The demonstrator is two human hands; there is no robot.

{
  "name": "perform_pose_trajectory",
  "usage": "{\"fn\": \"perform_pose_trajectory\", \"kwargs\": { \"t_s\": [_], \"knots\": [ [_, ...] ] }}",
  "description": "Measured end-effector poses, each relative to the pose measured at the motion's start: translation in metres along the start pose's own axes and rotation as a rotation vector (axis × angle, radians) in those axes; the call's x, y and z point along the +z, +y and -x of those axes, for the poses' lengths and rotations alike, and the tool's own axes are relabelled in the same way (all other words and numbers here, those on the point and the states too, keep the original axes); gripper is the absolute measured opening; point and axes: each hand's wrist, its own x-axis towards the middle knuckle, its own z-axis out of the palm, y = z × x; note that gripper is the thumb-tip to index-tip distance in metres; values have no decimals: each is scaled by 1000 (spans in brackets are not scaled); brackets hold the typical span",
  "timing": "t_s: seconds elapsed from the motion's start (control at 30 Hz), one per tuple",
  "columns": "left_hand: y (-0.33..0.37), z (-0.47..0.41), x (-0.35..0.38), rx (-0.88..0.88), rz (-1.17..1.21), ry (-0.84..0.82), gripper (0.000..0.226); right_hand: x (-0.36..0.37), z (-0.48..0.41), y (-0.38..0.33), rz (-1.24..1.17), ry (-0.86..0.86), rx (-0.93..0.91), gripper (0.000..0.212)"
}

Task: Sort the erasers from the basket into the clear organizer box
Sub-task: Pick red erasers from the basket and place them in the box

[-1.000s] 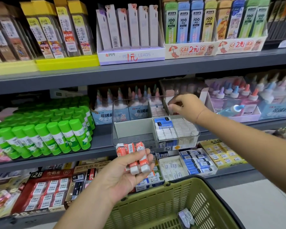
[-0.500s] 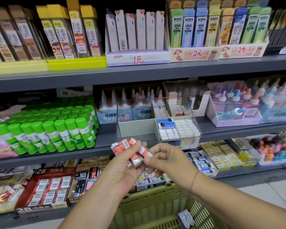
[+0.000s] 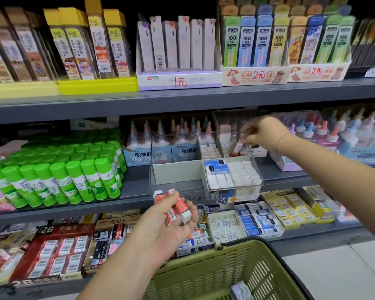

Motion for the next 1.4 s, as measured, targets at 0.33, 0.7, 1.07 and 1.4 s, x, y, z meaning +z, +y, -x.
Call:
{"fn": "perform_pose_trajectory", "kwargs": {
  "t_s": [0.33,0.7,1.07,1.4],
  "knots": [
    [-1,-3,-3,-9,-99,-99,37,46,-23,4,260,-152,-147,14],
    [-3,-3,-4,20,-341,-51,23,47,-27,12,260,-172,-141,13],
    [-8,-1,-4,158,-330,-4,22,50,133,-89,-746,-263,-56,40],
    [-11,8,2,141,-217,-22,32,61,151,-91,-1117,-251,225,1]
  ]
}}
